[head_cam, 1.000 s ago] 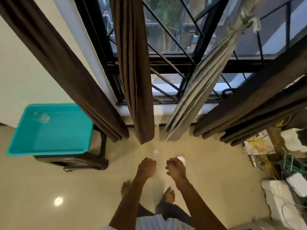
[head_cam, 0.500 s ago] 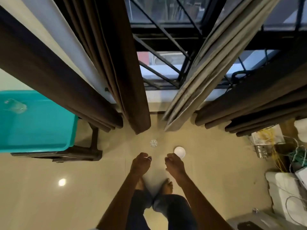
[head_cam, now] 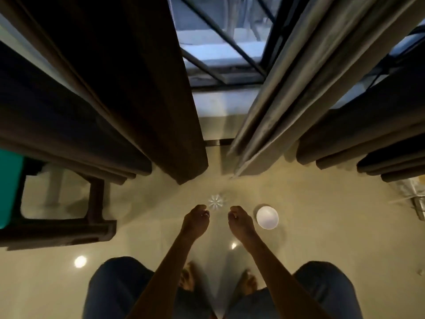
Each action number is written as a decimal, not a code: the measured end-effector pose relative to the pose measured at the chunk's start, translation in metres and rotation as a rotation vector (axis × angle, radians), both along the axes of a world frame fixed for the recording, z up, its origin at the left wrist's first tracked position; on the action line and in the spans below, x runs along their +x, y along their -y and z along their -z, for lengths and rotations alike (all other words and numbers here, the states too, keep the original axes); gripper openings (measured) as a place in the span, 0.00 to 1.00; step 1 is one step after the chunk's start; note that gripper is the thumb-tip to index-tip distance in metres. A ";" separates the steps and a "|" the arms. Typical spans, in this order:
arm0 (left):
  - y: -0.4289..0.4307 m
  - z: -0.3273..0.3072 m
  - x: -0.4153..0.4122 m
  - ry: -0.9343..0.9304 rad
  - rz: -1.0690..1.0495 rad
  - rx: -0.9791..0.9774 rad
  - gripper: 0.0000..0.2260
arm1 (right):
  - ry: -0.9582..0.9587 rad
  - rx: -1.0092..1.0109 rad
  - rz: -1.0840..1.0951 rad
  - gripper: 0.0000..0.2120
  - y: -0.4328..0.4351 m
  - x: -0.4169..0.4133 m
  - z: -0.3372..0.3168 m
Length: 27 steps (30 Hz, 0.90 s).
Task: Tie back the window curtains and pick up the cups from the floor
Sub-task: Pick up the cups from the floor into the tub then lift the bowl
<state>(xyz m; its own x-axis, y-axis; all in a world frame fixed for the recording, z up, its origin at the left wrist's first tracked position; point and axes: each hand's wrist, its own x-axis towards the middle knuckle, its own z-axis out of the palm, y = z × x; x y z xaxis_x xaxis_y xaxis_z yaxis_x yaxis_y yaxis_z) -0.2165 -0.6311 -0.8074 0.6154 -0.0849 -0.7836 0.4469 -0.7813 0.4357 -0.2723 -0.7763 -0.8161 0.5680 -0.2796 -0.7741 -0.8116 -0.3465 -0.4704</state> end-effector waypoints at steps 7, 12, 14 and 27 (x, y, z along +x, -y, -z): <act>0.010 0.143 0.007 -0.076 -0.008 0.028 0.26 | -0.033 0.065 0.071 0.21 0.004 0.016 0.145; 0.019 0.194 0.005 -0.115 -0.088 -0.026 0.30 | -0.019 0.138 0.186 0.25 0.000 0.021 0.197; 0.021 0.205 0.005 -0.095 -0.123 -0.059 0.30 | 0.021 0.183 0.204 0.23 -0.004 0.023 0.208; 0.019 0.130 -0.032 0.245 -0.532 -0.045 0.13 | 0.164 -0.002 0.225 0.15 -0.031 -0.001 0.130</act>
